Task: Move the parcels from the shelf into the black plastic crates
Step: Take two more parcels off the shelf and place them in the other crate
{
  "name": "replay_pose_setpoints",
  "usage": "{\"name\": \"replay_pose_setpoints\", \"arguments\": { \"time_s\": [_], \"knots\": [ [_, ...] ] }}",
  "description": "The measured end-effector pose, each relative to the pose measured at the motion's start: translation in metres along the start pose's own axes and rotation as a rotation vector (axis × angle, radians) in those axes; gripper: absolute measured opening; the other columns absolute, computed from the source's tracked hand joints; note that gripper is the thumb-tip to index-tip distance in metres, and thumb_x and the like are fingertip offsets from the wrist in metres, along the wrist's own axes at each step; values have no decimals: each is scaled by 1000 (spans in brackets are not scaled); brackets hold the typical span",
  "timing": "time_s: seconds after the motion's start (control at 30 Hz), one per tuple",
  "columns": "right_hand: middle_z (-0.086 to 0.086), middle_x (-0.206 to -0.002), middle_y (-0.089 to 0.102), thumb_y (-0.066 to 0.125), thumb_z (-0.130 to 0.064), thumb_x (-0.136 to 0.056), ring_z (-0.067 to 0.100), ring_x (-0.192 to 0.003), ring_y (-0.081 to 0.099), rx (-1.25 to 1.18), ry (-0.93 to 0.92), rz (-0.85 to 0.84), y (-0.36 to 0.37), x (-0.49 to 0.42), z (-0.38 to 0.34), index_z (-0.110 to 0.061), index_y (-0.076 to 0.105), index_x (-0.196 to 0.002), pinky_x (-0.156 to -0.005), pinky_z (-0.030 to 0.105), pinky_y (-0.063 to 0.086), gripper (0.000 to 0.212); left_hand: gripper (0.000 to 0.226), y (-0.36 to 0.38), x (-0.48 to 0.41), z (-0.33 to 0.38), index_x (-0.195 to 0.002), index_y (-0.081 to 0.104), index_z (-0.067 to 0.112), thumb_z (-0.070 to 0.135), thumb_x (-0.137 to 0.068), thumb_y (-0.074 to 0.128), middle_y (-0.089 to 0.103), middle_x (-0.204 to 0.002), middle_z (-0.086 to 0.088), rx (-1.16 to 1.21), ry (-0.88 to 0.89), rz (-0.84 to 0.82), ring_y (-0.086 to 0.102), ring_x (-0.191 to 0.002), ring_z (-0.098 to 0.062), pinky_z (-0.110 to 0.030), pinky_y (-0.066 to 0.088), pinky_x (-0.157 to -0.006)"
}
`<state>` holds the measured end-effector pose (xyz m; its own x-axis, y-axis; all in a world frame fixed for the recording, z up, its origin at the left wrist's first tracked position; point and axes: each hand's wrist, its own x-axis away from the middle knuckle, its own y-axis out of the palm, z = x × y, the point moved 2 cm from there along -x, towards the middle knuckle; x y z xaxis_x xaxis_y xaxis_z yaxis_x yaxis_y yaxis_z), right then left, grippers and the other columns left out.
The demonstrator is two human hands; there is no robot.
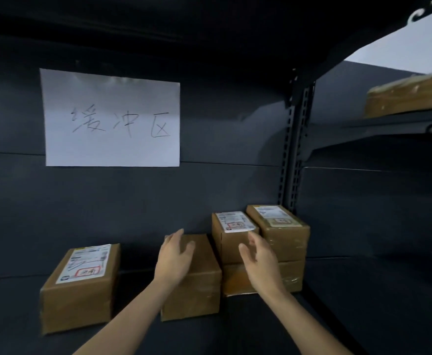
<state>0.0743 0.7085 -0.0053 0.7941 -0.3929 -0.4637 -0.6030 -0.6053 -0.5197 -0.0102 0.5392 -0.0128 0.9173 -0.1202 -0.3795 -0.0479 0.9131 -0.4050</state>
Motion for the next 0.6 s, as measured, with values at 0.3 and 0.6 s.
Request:
{"name": "replay_pose_setpoints", "arguments": {
  "time_s": [0.3, 0.6],
  "knots": [
    [7, -146, 37, 48, -29, -96, 19, -134, 36, -32, 150, 3, -7, -13, 22, -11, 28, -145, -109, 29, 30, 56, 51, 54, -19, 37, -141, 35, 9, 32, -97, 44, 42, -145, -6, 21, -13, -195, 38, -133, -21, -21, 29, -99],
    [0, -139, 47, 52, -25, -94, 17, -130, 42, -262, 226, 4, 5, -25, 26, -16, 32, -143, -106, 30, 34, 53, 52, 69, -22, 43, -144, 31, 10, 33, -98, 41, 44, -144, -6, 263, -119, -298, 41, -132, -21, -34, 32, -111]
  ]
}}
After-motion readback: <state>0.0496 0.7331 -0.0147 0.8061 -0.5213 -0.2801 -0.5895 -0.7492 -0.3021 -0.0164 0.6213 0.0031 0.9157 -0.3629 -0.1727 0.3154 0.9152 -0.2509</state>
